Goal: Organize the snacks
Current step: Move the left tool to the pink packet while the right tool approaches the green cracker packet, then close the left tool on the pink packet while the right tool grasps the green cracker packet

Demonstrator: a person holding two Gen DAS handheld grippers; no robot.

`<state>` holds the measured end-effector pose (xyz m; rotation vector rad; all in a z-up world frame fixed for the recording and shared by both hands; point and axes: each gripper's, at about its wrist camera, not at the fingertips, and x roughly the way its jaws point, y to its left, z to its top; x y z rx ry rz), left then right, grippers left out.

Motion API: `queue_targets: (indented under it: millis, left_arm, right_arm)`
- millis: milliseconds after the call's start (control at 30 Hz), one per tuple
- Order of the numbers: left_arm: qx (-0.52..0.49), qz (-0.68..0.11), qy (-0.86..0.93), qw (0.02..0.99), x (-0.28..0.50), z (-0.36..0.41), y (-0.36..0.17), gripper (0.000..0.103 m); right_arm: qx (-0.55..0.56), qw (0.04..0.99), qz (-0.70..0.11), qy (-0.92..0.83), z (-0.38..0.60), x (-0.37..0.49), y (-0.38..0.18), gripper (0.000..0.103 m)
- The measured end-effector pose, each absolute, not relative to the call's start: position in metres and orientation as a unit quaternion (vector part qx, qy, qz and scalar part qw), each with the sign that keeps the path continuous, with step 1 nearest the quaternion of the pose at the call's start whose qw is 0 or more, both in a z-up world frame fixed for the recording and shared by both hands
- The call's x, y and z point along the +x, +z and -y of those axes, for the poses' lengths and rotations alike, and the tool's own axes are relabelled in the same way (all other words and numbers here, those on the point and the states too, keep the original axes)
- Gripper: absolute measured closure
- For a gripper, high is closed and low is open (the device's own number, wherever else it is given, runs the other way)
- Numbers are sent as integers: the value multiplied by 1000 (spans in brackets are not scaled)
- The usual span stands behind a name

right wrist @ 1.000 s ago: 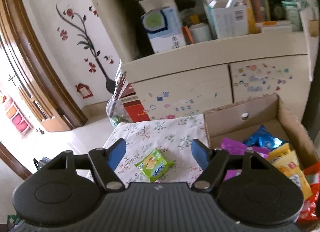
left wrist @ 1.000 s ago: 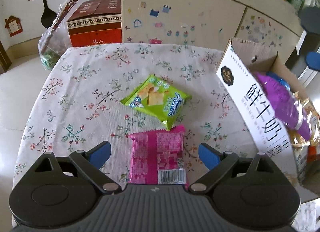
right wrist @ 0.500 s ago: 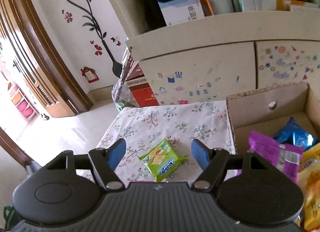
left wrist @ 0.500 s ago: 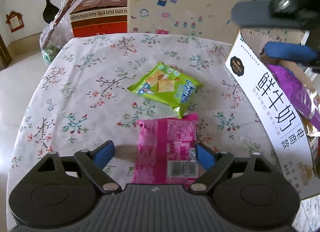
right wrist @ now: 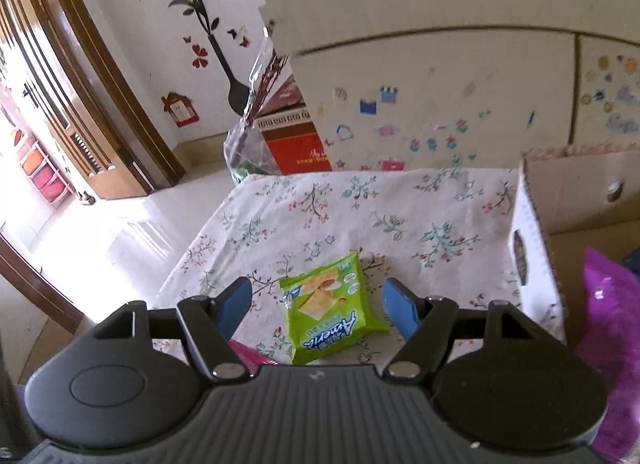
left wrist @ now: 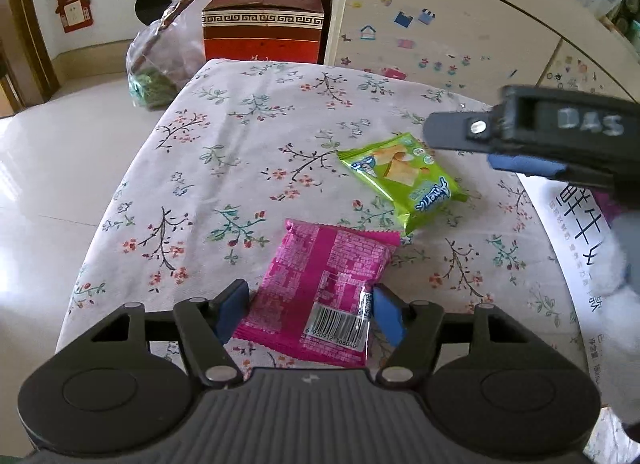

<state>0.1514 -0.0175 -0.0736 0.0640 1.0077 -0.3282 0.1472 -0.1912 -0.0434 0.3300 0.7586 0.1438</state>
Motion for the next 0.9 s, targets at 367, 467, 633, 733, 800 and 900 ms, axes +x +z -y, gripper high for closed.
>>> queue_targets:
  millis: [367,467,633,733,800,900]
  left_arm:
    - [45,-479,-152,863,153,24,-80,6]
    - [69,-480,-147,862,151,31,-85,0]
    - [65,-484,-143,861,151,30,-86,0]
    - [65,-485,-140,861,151,30,-86,0]
    - [65,-487,-140,860,151,31,-86,0]
    - [65,-484,-140,861,151,31,-86,0]
  right_arm:
    - [105,914,-388,65,174,166,-74,30]
    - [92,912,-393,68,170,167,-80,30]
    - [44,919,-385,69,155,166,-85,26]
    - [22,922,-382,67,150,165,-87,26]
    - [8,923,-379,65,148,165,-88,26]
    - [-3,924,-376,64,146,165,-90,26]
